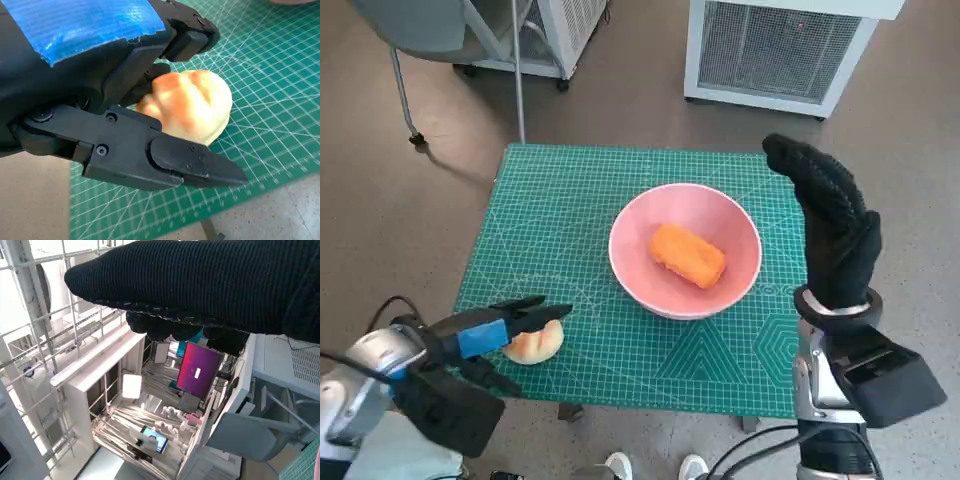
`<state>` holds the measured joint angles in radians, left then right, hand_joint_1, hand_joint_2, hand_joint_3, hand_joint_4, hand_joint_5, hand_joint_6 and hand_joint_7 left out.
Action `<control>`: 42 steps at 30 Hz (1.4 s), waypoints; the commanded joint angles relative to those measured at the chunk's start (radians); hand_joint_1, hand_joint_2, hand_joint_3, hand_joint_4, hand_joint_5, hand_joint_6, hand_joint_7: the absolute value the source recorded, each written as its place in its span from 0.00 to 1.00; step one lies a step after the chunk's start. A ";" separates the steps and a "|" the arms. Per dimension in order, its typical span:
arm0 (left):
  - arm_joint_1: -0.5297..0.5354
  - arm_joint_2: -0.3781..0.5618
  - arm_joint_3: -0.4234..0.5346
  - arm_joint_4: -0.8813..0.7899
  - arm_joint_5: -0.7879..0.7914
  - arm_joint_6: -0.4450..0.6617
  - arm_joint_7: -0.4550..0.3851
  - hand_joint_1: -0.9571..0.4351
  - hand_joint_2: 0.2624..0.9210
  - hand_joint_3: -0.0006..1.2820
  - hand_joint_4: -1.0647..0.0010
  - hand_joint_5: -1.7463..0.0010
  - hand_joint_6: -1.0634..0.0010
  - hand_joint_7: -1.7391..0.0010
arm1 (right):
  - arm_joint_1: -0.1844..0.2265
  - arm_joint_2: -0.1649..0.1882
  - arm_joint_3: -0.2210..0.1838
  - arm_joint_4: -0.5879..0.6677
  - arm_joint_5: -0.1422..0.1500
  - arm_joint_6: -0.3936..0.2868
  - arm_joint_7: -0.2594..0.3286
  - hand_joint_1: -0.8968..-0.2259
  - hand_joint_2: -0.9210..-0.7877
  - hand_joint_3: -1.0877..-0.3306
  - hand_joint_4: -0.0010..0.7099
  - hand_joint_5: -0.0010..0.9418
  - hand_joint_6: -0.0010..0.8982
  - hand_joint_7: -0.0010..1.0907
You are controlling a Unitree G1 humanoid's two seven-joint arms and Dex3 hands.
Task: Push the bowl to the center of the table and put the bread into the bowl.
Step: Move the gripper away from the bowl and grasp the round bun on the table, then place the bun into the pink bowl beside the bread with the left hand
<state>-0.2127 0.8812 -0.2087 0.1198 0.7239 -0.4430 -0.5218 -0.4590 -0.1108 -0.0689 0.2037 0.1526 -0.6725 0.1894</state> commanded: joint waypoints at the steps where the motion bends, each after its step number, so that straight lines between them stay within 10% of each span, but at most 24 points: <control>1: -0.038 -0.026 -0.065 0.091 0.063 -0.017 0.055 0.57 0.85 0.02 0.92 0.98 0.78 0.95 | 0.015 -0.005 -0.004 0.014 -0.007 0.000 0.008 0.54 0.00 0.36 0.38 0.02 0.00 0.58; 12: -0.109 -0.048 -0.154 0.276 0.159 -0.091 0.289 0.67 0.99 0.05 0.52 0.91 0.53 0.88 | 0.013 -0.004 -0.006 0.023 -0.017 -0.010 0.003 0.56 0.00 0.36 0.38 0.02 0.00 0.58; 14: -0.124 -0.045 -0.168 0.304 0.179 -0.105 0.335 0.62 1.00 0.09 0.47 0.87 0.54 0.69 | 0.013 -0.004 -0.007 0.024 -0.018 -0.010 0.002 0.56 0.00 0.36 0.38 0.02 0.00 0.58; 16: -0.138 -0.031 -0.168 0.316 0.183 -0.125 0.376 0.60 1.00 0.17 0.51 0.60 0.58 0.38 | 0.015 -0.004 -0.008 0.022 -0.018 -0.009 0.000 0.56 0.00 0.36 0.38 0.02 0.00 0.58; 19: -0.155 -0.009 -0.154 0.311 0.162 -0.148 0.403 0.66 1.00 0.15 0.50 0.37 0.54 0.29 | 0.015 -0.005 -0.009 0.023 -0.017 -0.009 0.001 0.57 0.00 0.36 0.39 0.02 0.00 0.58; 29: -0.187 0.036 -0.002 0.125 -0.014 -0.156 0.366 0.69 1.00 0.08 0.48 0.29 0.37 0.32 | 0.004 -0.009 -0.014 0.036 -0.007 -0.013 0.007 0.55 0.00 0.37 0.39 0.02 0.00 0.58; 42: -0.393 -0.065 0.099 -0.078 -0.178 -0.100 0.318 0.69 1.00 0.09 0.48 0.28 0.38 0.32 | -0.013 -0.018 -0.013 0.063 0.001 -0.024 0.027 0.56 0.00 0.36 0.39 0.02 0.00 0.58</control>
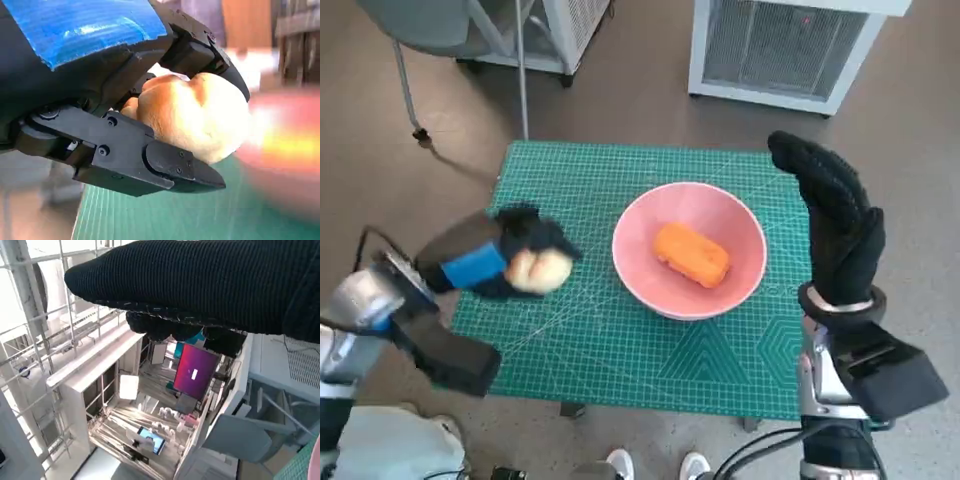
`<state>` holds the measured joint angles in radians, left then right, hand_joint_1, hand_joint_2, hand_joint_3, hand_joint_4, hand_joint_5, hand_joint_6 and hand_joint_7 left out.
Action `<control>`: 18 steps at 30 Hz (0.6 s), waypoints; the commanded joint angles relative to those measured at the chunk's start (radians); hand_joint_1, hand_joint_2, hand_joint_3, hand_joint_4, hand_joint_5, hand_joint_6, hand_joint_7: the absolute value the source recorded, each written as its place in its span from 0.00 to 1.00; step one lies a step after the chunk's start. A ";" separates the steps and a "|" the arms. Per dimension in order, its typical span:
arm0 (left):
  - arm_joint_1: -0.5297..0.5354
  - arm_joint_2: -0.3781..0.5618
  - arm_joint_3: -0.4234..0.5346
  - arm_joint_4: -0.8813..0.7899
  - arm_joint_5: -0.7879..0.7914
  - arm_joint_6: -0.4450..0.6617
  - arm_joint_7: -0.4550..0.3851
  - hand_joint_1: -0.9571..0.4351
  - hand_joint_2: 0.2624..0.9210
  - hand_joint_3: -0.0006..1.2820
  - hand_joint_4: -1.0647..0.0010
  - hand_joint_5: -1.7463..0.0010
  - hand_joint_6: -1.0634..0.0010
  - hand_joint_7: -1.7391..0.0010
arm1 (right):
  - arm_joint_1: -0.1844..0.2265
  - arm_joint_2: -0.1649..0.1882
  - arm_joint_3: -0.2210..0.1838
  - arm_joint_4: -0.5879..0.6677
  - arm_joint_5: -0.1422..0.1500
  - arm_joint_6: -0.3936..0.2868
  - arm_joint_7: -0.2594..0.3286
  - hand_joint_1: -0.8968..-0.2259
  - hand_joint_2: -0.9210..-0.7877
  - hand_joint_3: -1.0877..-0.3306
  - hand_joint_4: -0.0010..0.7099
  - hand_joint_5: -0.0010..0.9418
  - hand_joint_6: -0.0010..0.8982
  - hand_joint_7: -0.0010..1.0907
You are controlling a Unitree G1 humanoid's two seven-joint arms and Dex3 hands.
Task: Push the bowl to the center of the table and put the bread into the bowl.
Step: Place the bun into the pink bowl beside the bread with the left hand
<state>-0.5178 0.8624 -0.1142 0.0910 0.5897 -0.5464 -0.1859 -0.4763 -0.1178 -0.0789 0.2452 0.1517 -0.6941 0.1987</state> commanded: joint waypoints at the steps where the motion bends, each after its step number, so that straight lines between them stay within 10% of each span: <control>1: -0.105 -0.057 0.003 -0.053 -0.046 0.003 -0.019 0.69 1.00 0.09 0.48 0.28 0.39 0.31 | 0.004 -0.012 -0.004 0.022 0.002 -0.004 0.020 0.56 0.00 0.36 0.39 0.02 0.00 0.58; 18: -0.372 -0.298 -0.165 0.082 0.071 -0.009 -0.015 0.69 1.00 0.09 0.46 0.29 0.41 0.30 | 0.009 -0.022 -0.014 0.043 0.003 -0.034 0.031 0.58 0.00 0.35 0.39 0.02 0.00 0.58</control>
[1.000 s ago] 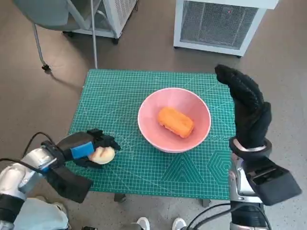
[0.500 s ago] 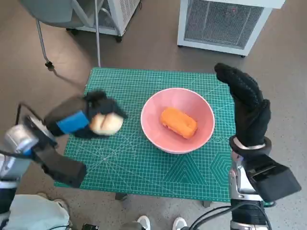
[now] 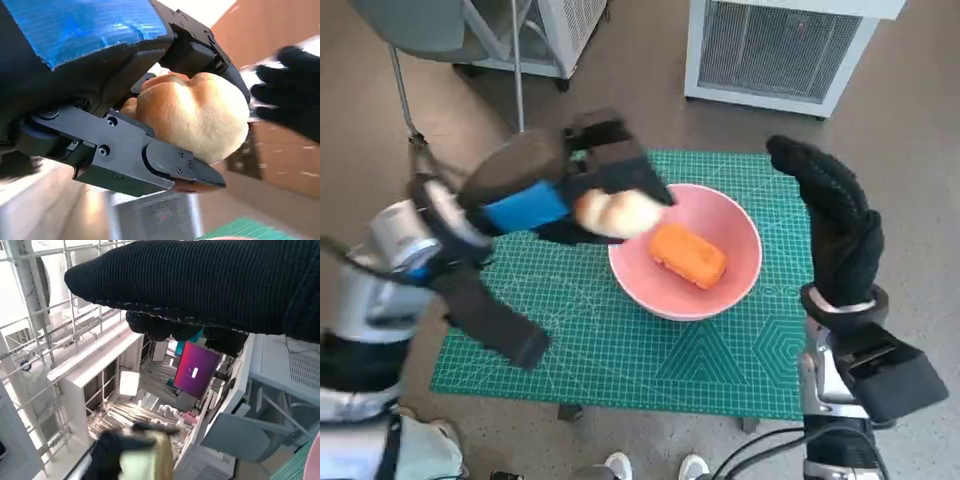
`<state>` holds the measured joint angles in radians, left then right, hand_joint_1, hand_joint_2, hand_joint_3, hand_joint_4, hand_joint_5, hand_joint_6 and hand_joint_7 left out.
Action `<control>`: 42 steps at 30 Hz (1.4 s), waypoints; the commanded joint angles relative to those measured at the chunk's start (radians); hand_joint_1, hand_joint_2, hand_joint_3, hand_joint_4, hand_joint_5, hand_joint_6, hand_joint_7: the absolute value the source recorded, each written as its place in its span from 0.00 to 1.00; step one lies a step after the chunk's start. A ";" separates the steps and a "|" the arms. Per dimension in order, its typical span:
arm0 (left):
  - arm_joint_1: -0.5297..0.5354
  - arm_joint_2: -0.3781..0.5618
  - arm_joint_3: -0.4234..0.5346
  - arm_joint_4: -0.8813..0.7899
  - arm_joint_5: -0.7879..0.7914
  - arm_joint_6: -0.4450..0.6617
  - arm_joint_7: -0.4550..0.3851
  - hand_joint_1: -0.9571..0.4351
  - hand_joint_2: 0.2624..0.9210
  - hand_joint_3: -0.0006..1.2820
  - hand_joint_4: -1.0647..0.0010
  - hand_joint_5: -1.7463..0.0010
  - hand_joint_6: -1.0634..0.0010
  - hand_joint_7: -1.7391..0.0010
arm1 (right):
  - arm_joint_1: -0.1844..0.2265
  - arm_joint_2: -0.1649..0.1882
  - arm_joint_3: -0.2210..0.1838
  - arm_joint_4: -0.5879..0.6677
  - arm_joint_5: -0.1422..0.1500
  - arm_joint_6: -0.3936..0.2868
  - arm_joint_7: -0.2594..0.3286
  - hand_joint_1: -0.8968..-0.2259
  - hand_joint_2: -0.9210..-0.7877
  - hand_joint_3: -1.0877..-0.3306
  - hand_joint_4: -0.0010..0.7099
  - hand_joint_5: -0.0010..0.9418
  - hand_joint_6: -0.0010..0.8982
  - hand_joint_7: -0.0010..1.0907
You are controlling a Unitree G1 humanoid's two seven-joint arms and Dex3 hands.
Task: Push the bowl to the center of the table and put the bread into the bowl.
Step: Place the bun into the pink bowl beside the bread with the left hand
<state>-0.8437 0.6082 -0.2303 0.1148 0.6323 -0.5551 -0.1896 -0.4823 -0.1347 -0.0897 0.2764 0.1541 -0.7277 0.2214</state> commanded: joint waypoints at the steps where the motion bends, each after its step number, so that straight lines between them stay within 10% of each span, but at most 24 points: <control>1: -0.055 -0.052 -0.059 0.072 0.033 -0.002 -0.014 0.69 1.00 0.09 0.46 0.30 0.40 0.30 | 0.016 -0.005 -0.004 0.011 0.000 -0.001 0.008 0.58 0.00 0.34 0.39 0.02 0.00 0.58; 18: -0.072 -0.149 -0.221 0.260 0.163 0.079 -0.097 0.69 1.00 0.21 0.63 0.21 0.55 0.19 | 0.032 -0.006 -0.018 -0.004 -0.013 -0.004 -0.008 0.60 0.00 0.33 0.39 0.03 0.00 0.56; 20: -0.053 -0.143 -0.235 0.232 0.190 0.131 -0.147 0.73 0.98 0.19 0.69 0.58 0.64 0.50 | 0.035 -0.006 -0.019 -0.007 -0.012 -0.002 -0.009 0.60 0.00 0.33 0.39 0.03 0.00 0.56; 25: -0.023 -0.131 -0.260 0.161 0.241 0.229 -0.261 0.83 1.00 0.30 0.89 0.93 0.81 0.81 | 0.039 -0.005 -0.021 -0.012 -0.010 0.002 -0.012 0.60 0.00 0.34 0.39 0.03 0.00 0.56; 28: -0.016 -0.140 -0.276 0.143 0.262 0.268 -0.304 0.85 1.00 0.38 0.96 0.98 0.86 0.86 | 0.039 -0.004 -0.021 -0.016 -0.011 0.006 -0.015 0.60 0.00 0.34 0.39 0.03 0.00 0.56; 34: 0.023 -0.151 -0.284 0.110 0.273 0.319 -0.330 0.69 0.90 0.12 0.99 1.00 0.92 0.87 | 0.037 0.001 -0.019 -0.019 -0.008 0.009 -0.015 0.59 0.00 0.34 0.39 0.03 0.00 0.56; 42: 0.053 -0.142 -0.288 0.095 0.279 0.327 -0.316 0.63 0.87 0.05 1.00 1.00 0.86 0.85 | 0.027 0.008 -0.014 -0.016 -0.012 0.009 -0.018 0.59 0.00 0.35 0.39 0.03 0.00 0.56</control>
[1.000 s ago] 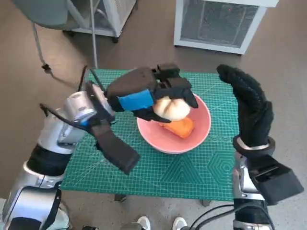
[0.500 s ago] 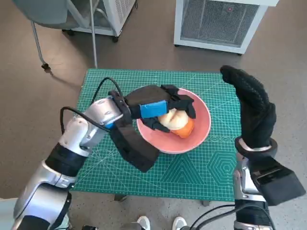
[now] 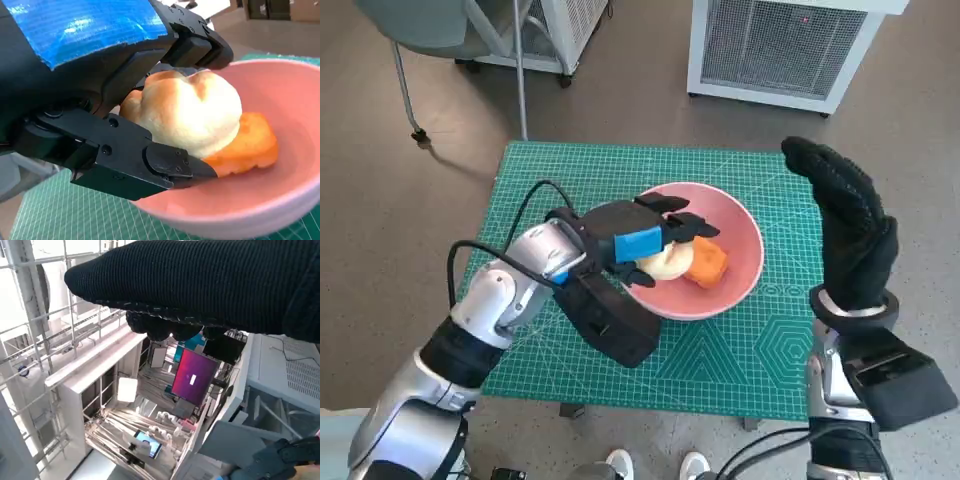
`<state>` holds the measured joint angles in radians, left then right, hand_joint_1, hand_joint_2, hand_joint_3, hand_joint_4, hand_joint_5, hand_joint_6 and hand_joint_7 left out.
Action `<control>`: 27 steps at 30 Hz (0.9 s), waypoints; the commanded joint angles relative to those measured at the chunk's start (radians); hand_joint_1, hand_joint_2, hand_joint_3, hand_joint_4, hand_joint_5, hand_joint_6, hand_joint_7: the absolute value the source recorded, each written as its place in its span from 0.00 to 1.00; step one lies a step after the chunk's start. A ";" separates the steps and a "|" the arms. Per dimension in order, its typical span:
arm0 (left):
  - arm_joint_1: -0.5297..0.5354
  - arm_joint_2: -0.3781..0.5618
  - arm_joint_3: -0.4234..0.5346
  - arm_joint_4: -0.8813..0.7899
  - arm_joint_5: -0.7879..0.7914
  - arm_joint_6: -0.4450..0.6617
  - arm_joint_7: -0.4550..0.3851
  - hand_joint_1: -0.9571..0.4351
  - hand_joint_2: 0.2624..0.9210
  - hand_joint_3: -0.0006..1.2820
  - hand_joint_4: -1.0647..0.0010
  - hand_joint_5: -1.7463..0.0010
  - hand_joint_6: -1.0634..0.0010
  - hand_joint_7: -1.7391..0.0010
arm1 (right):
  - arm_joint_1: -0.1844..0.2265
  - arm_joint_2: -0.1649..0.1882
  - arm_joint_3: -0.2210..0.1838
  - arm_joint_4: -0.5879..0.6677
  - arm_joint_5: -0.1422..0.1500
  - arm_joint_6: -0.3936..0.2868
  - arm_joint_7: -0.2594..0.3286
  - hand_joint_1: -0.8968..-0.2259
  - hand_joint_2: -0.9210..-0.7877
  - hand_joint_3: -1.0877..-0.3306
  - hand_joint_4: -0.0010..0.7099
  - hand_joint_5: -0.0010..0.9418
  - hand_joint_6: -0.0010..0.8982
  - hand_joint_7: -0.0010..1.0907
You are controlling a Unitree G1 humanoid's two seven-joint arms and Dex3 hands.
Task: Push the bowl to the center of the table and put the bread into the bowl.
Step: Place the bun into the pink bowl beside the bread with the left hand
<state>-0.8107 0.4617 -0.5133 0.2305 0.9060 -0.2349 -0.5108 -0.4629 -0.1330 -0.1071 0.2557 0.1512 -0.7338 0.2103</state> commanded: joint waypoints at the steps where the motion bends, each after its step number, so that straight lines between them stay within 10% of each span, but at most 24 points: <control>1: 0.023 0.006 -0.001 -0.025 0.002 0.011 0.002 0.63 0.87 0.05 1.00 1.00 0.85 0.85 | 0.006 0.006 0.004 0.005 -0.009 0.016 -0.006 0.59 0.00 0.34 0.39 0.03 0.00 0.56; 27: 0.090 0.024 0.200 -0.226 -0.322 0.204 -0.198 0.63 0.82 0.01 0.99 1.00 0.80 0.87 | -0.042 0.004 0.017 0.033 0.000 0.017 0.010 0.58 0.00 0.34 0.39 0.03 0.00 0.56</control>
<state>-0.7360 0.4750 -0.3489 0.0351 0.6406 -0.0772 -0.6699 -0.5036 -0.1322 -0.0971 0.2788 0.1524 -0.7318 0.2109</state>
